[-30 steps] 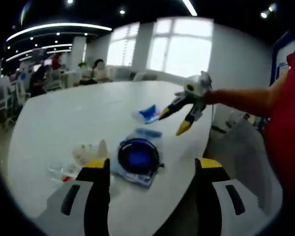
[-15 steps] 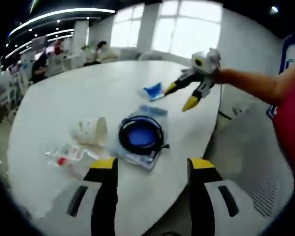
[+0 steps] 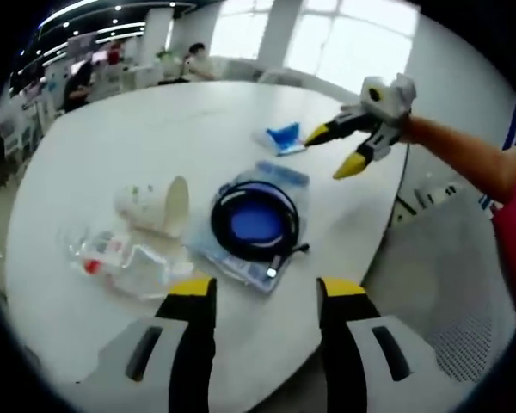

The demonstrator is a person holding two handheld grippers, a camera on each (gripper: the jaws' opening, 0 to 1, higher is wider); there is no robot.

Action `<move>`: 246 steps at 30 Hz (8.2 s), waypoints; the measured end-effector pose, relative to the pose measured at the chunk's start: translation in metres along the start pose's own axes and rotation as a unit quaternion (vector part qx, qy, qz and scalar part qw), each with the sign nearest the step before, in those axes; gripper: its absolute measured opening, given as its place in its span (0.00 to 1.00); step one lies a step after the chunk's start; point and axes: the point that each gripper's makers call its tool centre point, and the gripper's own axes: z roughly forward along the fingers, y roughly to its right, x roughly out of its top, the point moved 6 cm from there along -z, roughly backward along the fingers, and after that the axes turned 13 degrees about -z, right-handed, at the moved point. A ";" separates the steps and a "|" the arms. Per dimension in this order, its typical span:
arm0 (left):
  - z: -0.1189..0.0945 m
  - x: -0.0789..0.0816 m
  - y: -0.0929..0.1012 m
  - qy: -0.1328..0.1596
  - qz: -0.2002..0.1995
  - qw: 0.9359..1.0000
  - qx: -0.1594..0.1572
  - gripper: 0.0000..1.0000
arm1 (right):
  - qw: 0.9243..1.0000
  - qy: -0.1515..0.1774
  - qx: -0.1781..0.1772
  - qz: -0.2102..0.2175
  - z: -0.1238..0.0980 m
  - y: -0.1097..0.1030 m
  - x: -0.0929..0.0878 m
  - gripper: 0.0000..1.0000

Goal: Arrange the tabletop items into an orderly group along one side of the table until the central work area is clear of visible clutter.

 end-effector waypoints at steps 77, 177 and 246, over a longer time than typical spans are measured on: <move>0.063 -0.001 -0.030 -0.030 -0.127 0.989 0.071 0.10 | 0.992 -0.075 -0.008 0.103 0.045 0.016 -0.042 0.03; 0.117 0.153 -0.114 -0.087 -0.070 0.992 0.055 0.00 | 0.975 -0.083 -0.080 0.189 0.075 0.123 -0.020 0.02; 0.130 0.131 -0.123 -0.084 -0.066 0.992 0.061 0.12 | 0.965 -0.126 -0.079 0.215 0.078 0.112 -0.048 0.08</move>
